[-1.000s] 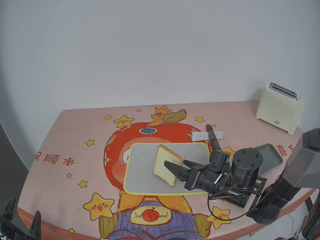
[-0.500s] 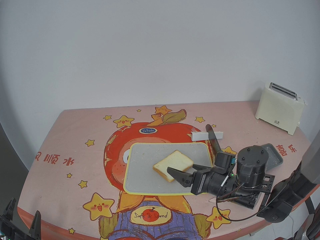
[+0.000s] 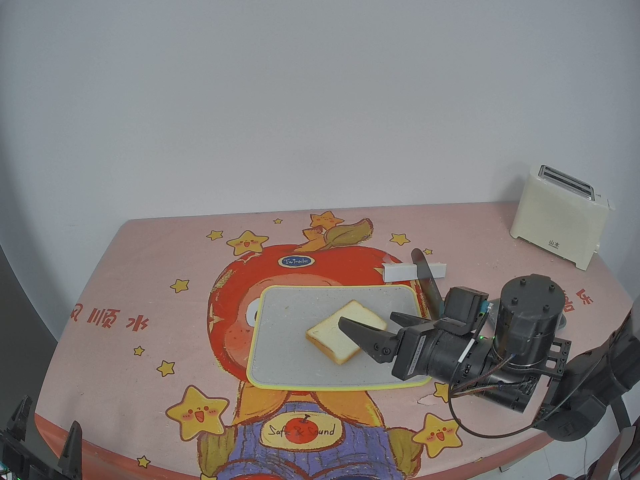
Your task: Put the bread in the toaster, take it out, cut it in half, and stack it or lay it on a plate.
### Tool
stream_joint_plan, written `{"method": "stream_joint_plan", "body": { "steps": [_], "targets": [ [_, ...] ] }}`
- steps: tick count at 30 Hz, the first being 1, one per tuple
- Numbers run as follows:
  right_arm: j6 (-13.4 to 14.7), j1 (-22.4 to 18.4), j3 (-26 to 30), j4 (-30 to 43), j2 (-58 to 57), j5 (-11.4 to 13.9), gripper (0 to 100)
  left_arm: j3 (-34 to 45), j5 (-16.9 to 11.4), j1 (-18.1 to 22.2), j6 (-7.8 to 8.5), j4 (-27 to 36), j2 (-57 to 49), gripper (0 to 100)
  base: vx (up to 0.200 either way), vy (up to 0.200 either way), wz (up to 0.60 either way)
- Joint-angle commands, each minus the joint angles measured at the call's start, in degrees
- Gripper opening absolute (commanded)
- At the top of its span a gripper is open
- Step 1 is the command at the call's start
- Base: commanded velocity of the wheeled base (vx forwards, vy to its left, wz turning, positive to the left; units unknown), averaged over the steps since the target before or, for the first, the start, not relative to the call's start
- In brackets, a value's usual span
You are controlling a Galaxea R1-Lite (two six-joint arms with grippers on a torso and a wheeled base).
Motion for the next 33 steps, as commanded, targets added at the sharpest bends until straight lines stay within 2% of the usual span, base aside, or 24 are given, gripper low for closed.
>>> {"method": "stream_joint_plan", "body": {
  "steps": [1, 2, 6, 16, 19, 23, 28, 33],
  "targets": [
    [-2.0, -0.7, 0.2, 0.3, -4.4, -0.1, 100, 1.0, 0.0, 0.0, -0.04, 0.0, -0.9, 100, 0.0, 0.0, 0.0],
    [-3.5, -1.2, 0.3, 0.3, -5.4, -0.2, 100, 1.0, 0.0, 0.0, -0.04, 0.0, -0.9, 100, 0.0, 0.0, 0.0],
    [-5.8, -2.9, 0.2, 1.6, -7.4, -0.3, 100, 1.0, 0.0, 0.0, -0.04, 0.0, -0.9, 100, 0.0, 0.0, 0.0],
    [-6.9, -4.8, -1.9, 12.7, -16.0, -0.4, 100, 1.0, 0.0, 0.0, -0.04, 0.0, -0.9, 100, 0.0, 0.0, 0.0],
    [-10.0, -6.3, -1.9, 16.5, -17.6, -0.8, 100, 1.0, 0.0, 0.0, 0.04, 0.0, -0.9, 100, 0.0, 0.0, 0.0],
    [-12.9, -8.0, -1.8, 19.2, -18.5, -3.0, 100, 1.0, 0.0, 0.0, 0.04, 0.0, -0.9, 100, 0.0, 0.0, 0.0],
    [-13.8, -8.1, -1.7, 22.9, -19.1, -4.6, 100, 1.0, 0.0, 0.0, 0.04, 0.0, -0.9, 100, 0.0, 0.0, 0.0],
    [-13.7, -8.1, -2.3, 26.7, -18.8, -7.2, 100, 1.0, 0.0, 0.0, 0.04, 0.0, -0.9, 100, 0.0, 0.0, 0.0]
  ]
}}
